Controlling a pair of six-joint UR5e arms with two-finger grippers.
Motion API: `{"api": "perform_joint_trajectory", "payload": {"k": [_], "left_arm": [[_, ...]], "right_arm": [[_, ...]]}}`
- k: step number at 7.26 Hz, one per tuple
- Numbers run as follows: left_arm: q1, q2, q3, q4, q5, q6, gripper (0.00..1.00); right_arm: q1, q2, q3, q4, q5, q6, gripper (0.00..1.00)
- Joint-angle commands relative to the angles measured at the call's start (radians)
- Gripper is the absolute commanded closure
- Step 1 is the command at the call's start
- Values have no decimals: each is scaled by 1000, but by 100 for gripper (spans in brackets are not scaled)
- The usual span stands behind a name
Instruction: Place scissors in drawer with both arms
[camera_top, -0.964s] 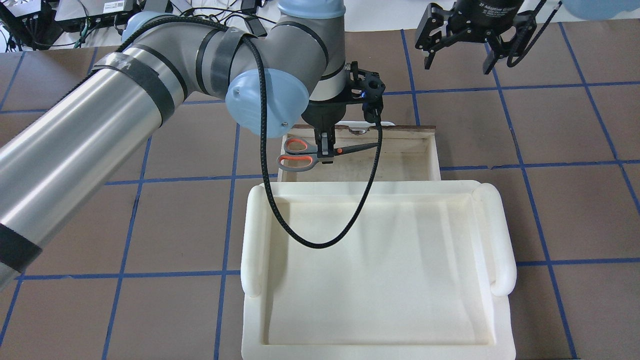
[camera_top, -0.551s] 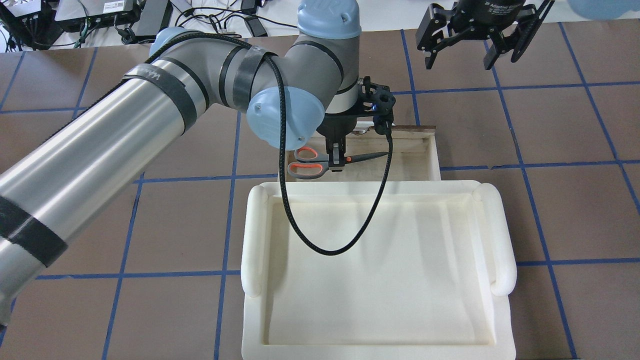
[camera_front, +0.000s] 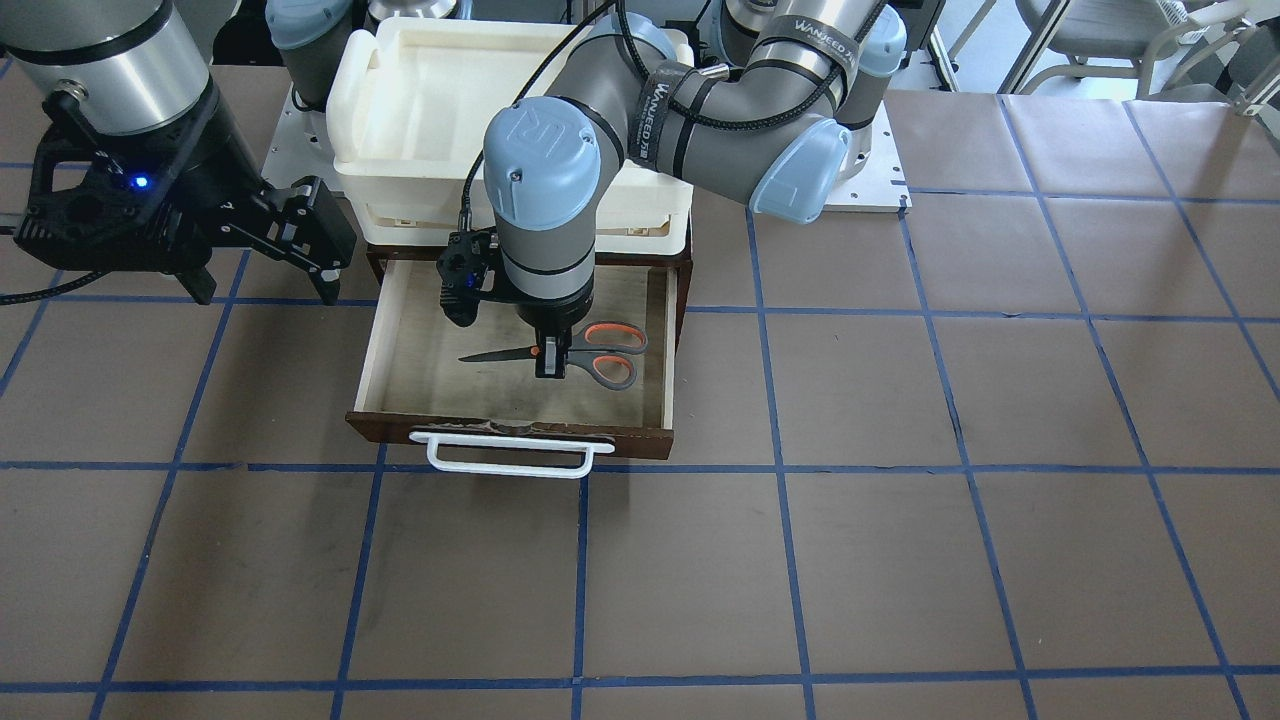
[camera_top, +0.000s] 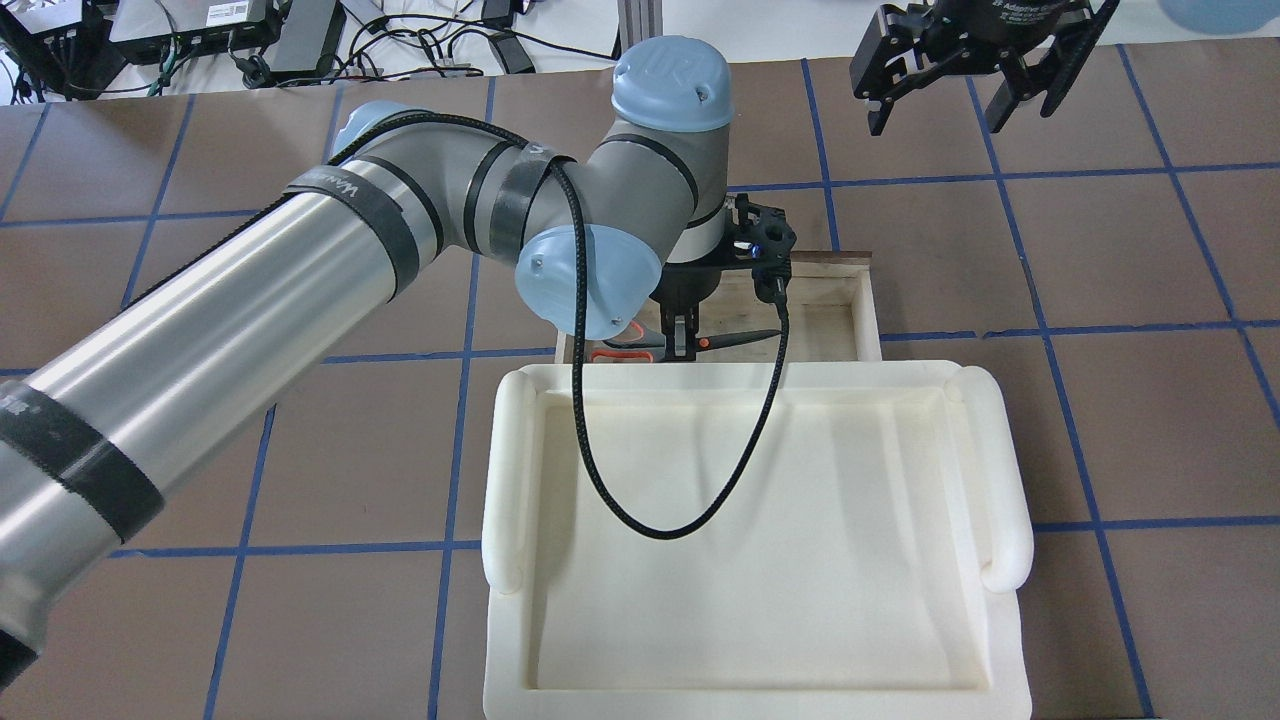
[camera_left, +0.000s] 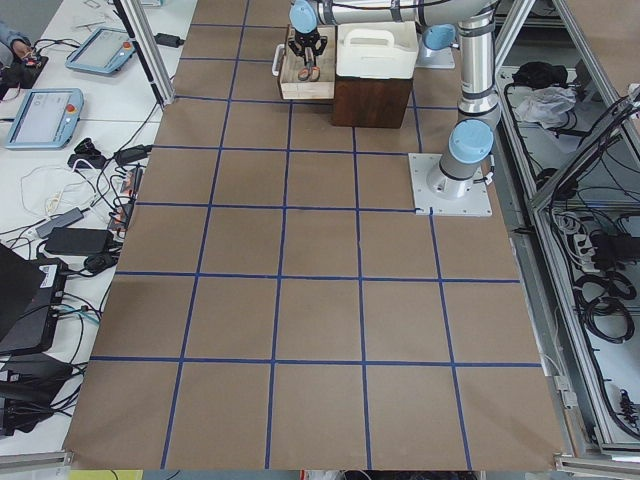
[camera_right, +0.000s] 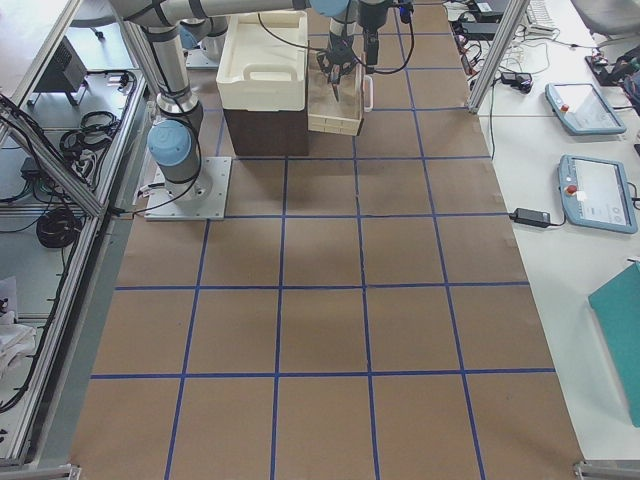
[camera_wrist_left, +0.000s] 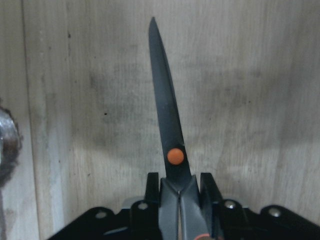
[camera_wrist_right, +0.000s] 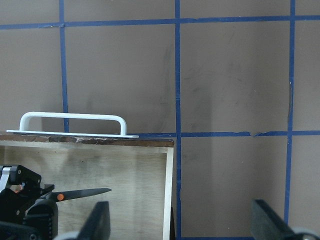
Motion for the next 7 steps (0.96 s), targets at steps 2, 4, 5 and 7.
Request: {"api": "perform_joint_trajectory", "payload": {"k": [2,4,5,7], "left_arm": [[-2,-5,-17,16,2,-2,89],[-4,1,-17,16,11,-11,0],[-4,7,-14,16,8,-11,0],[7,76,45,-14,9,-40,0]], "right_arm": [[-1,-10,23,6,-11,1,0],[-1,-24,49,-11,-11,1,0],[-1,-24,48,-6,-12,3,0],[-1,-27,57,-8,-12,6,0]]}}
